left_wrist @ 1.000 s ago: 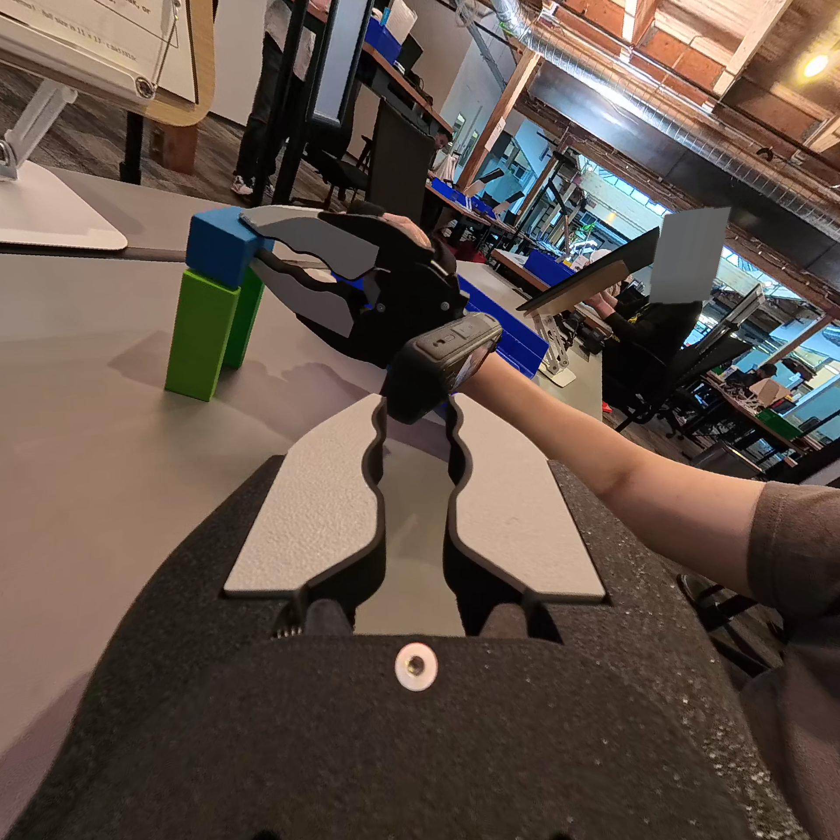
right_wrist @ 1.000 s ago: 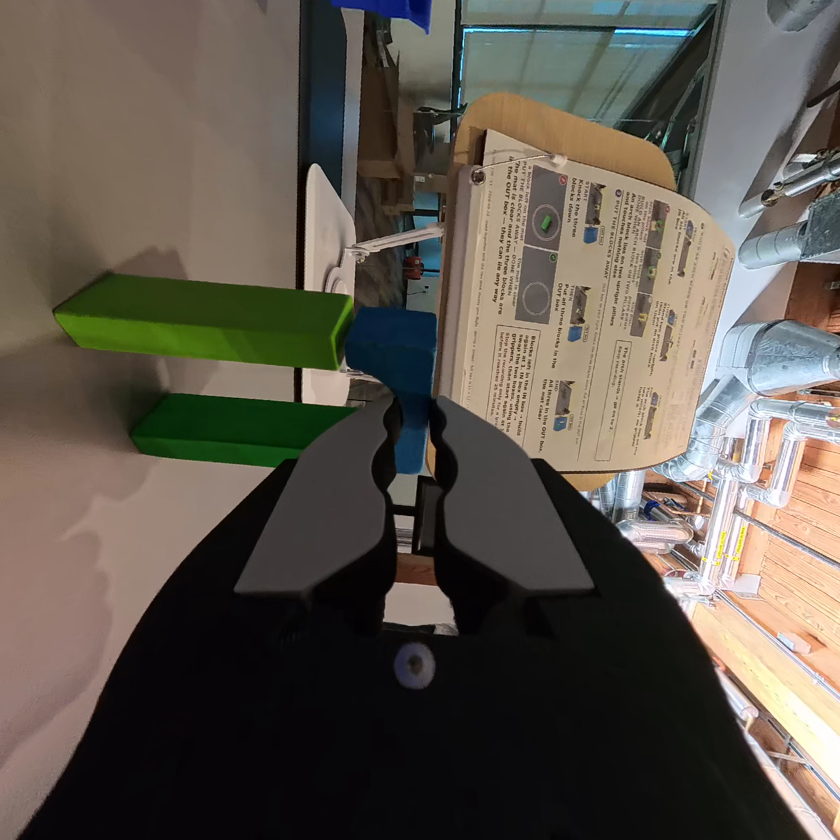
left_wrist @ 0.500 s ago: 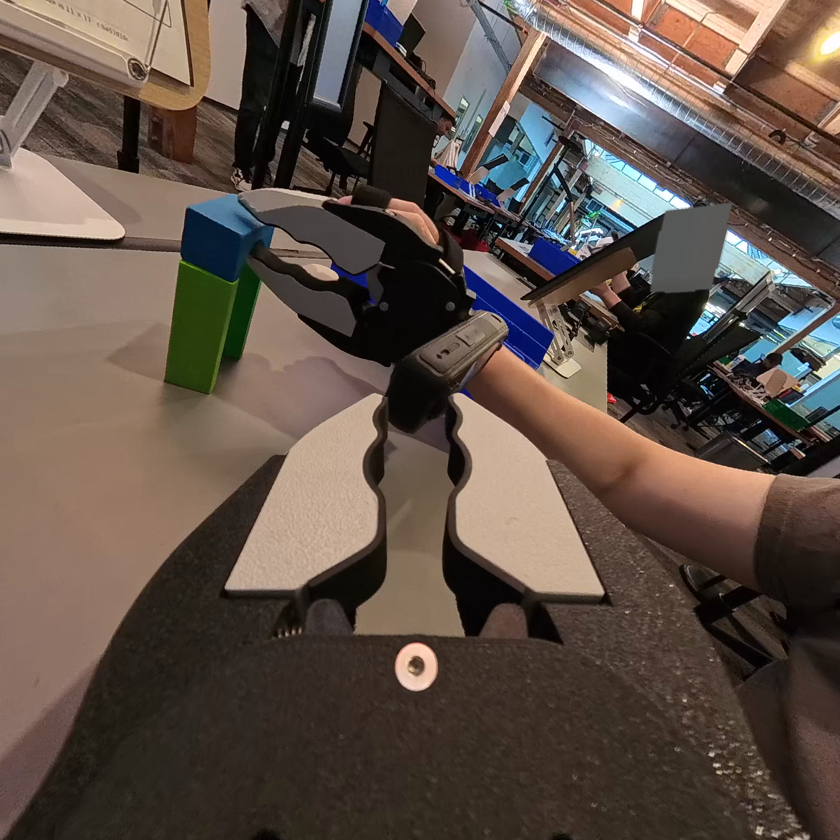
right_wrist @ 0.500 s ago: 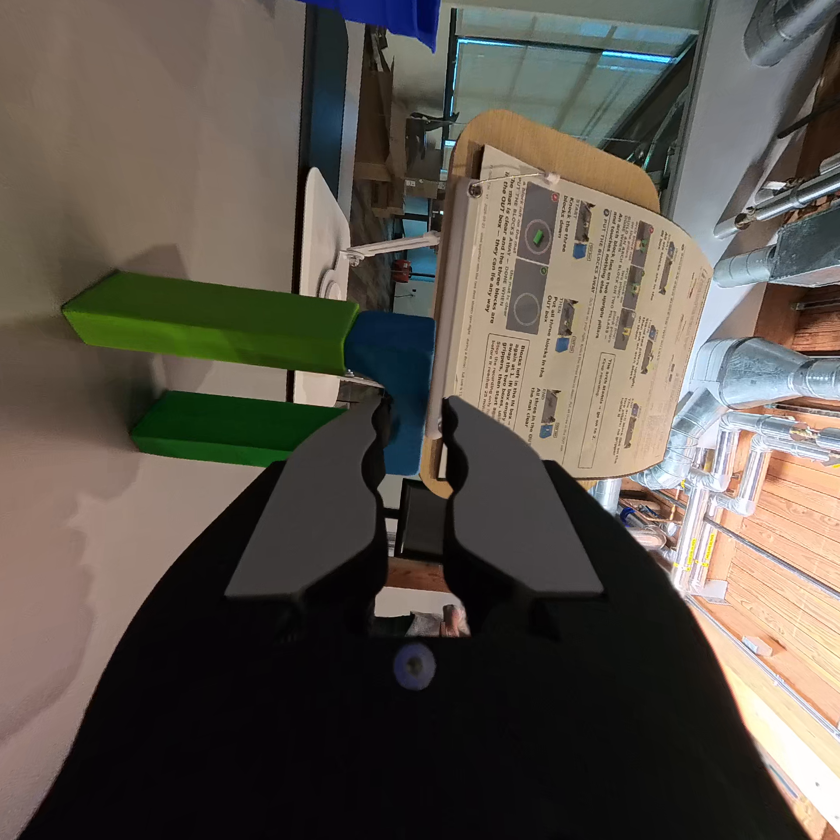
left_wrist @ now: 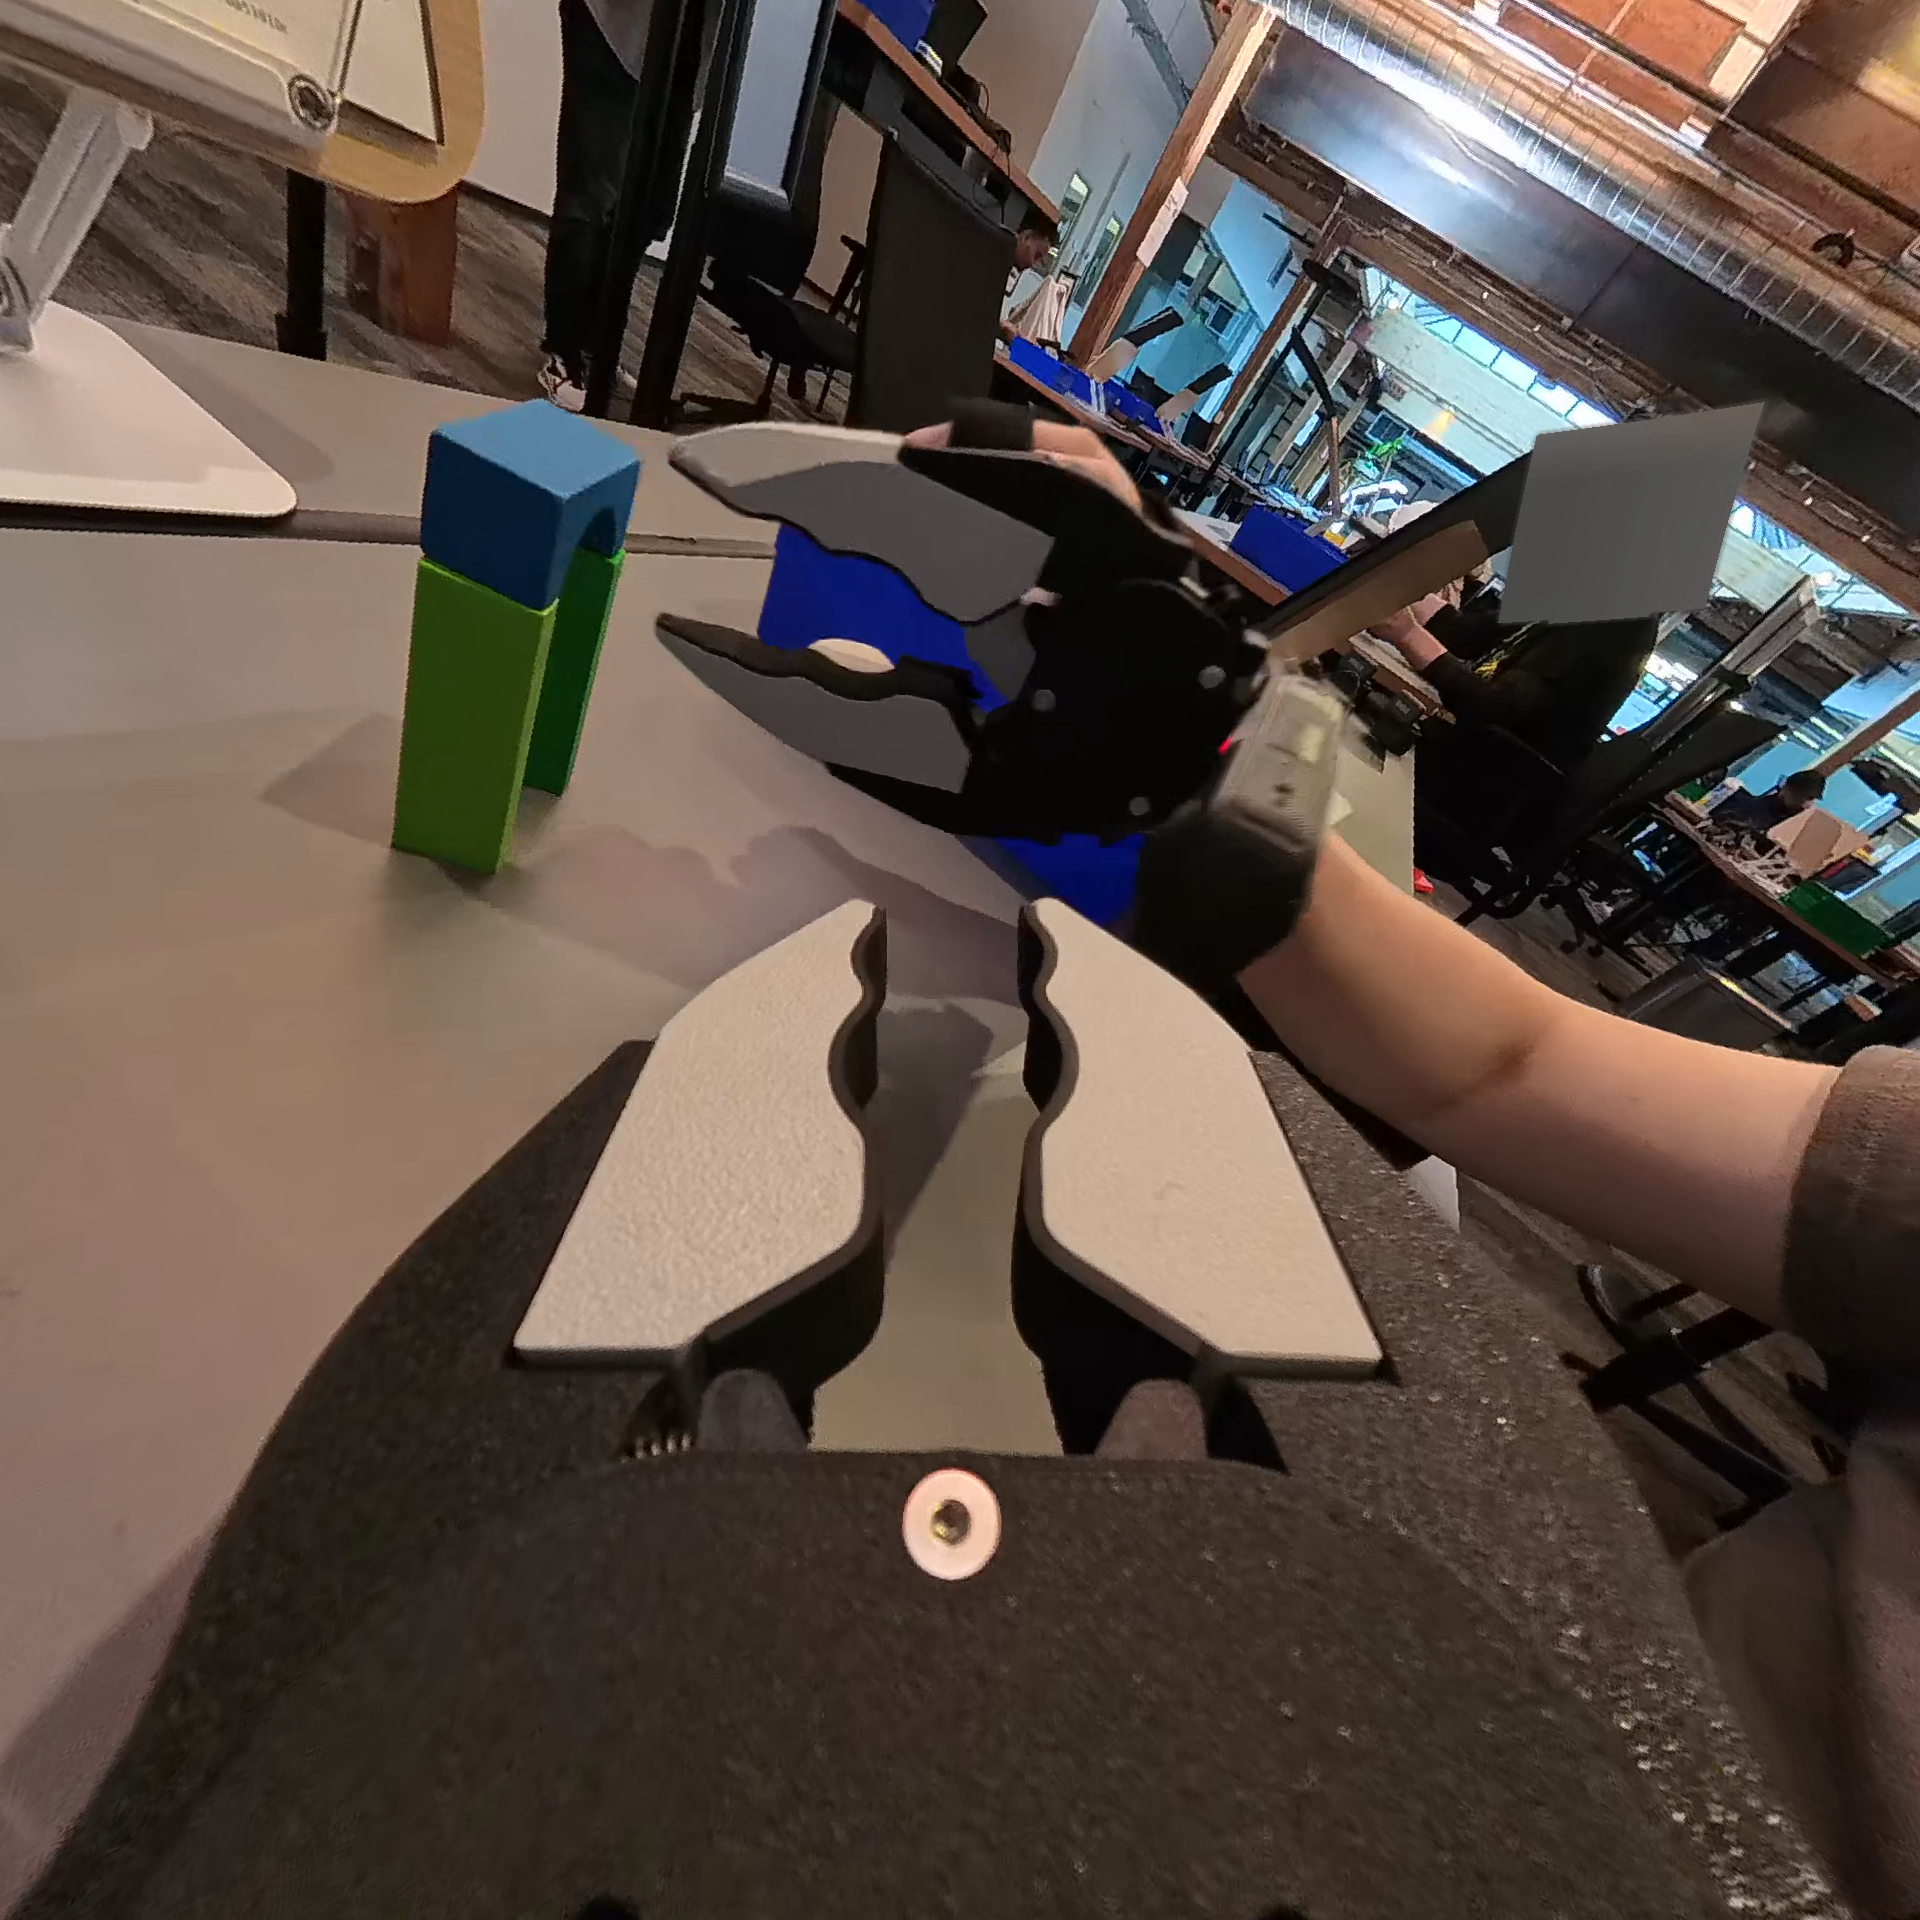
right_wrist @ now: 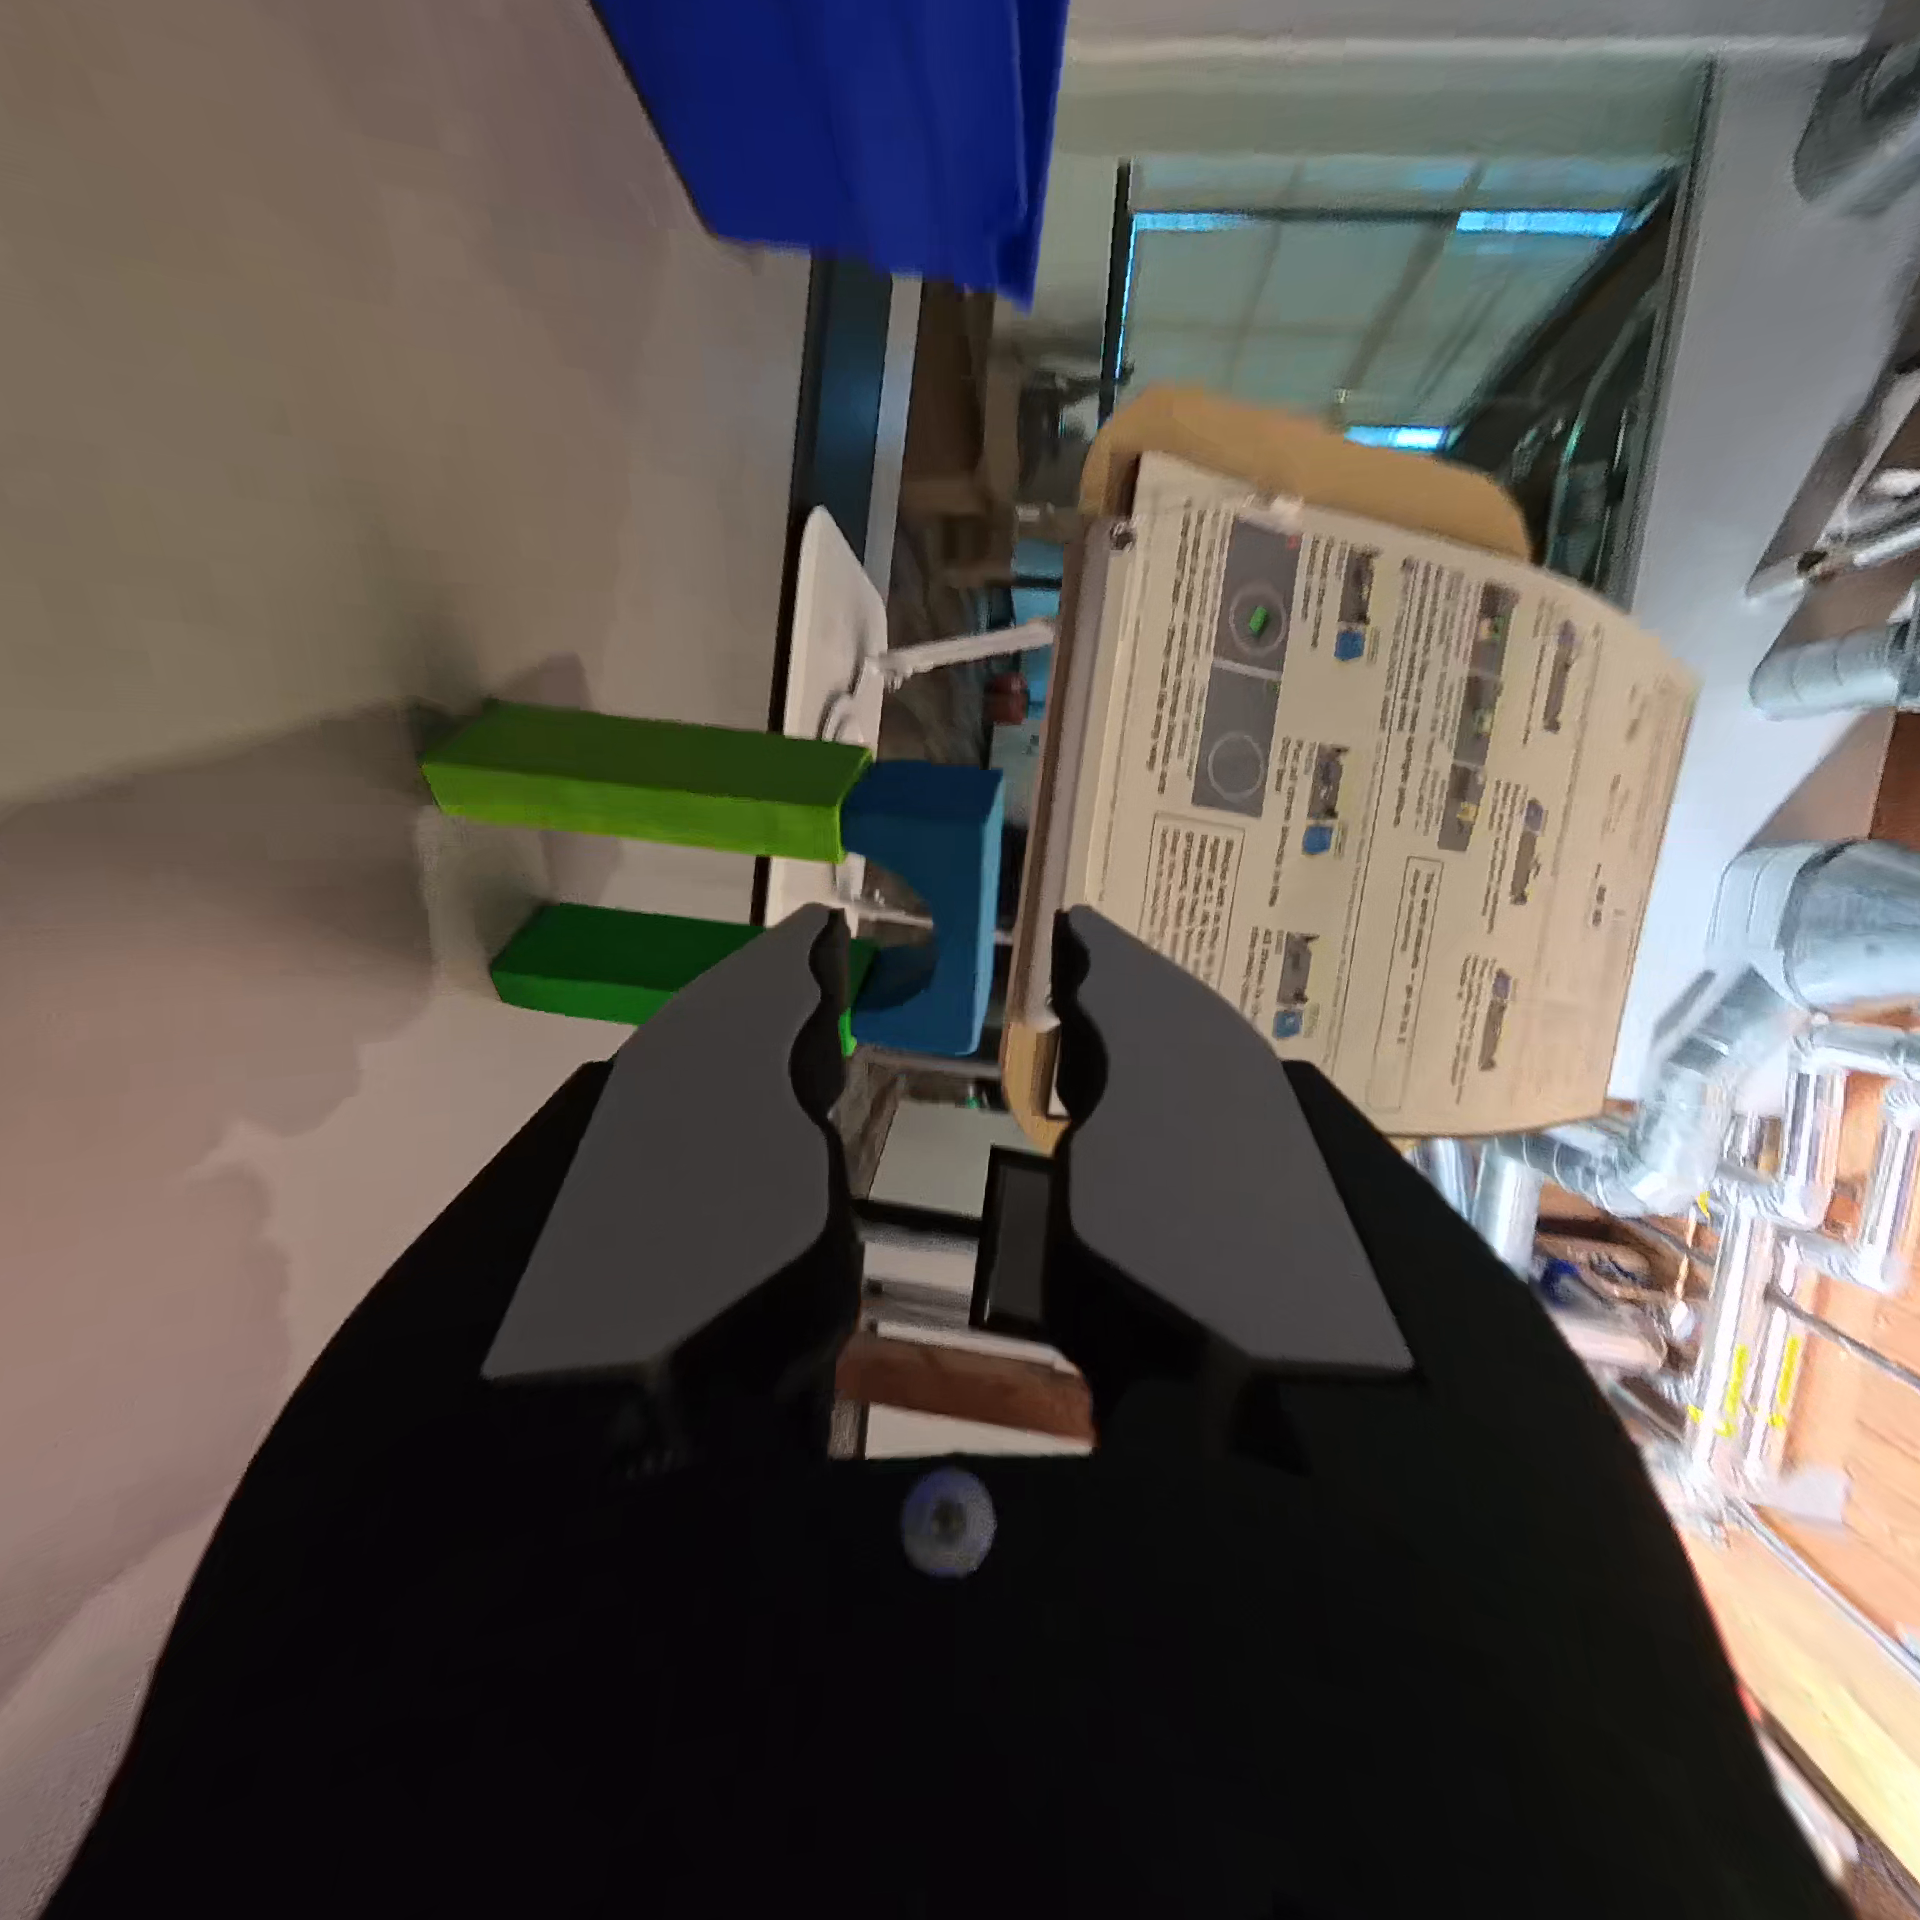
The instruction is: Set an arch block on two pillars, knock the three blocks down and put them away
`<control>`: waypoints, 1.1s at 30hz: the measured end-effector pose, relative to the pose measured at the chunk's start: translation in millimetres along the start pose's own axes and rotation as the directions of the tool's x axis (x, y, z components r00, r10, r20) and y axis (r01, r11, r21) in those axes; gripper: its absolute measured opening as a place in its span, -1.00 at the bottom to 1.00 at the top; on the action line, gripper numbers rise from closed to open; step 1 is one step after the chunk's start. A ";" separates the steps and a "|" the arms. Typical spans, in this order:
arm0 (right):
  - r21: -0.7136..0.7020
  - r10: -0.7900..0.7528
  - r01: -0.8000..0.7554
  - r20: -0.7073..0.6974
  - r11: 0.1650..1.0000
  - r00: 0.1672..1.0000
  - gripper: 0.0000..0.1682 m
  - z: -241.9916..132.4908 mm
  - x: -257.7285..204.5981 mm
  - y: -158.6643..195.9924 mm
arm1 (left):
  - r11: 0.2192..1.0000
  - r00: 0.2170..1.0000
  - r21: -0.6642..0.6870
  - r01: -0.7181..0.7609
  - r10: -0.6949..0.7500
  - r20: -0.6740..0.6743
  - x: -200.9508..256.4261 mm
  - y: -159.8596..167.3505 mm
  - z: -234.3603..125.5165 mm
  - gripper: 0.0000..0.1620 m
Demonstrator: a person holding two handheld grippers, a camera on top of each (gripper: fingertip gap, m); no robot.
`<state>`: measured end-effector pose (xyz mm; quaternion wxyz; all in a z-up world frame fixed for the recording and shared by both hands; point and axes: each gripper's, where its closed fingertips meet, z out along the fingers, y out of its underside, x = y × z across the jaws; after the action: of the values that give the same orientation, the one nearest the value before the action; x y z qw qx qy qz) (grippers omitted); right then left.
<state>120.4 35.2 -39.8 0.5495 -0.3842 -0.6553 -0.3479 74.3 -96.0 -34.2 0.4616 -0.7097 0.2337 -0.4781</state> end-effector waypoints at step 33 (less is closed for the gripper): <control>-0.390 0.857 -0.773 0.349 0.500 0.378 -0.95 63.6 60.0 131.9 | 0.952 0.939 -0.077 -0.296 0.304 0.161 -9.5 16.0 6.2 -0.59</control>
<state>202.5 159.4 14.1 0.4242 -0.7756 -0.4665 0.0303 77.5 -93.4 -53.4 0.5291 -0.7159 0.3107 -0.3332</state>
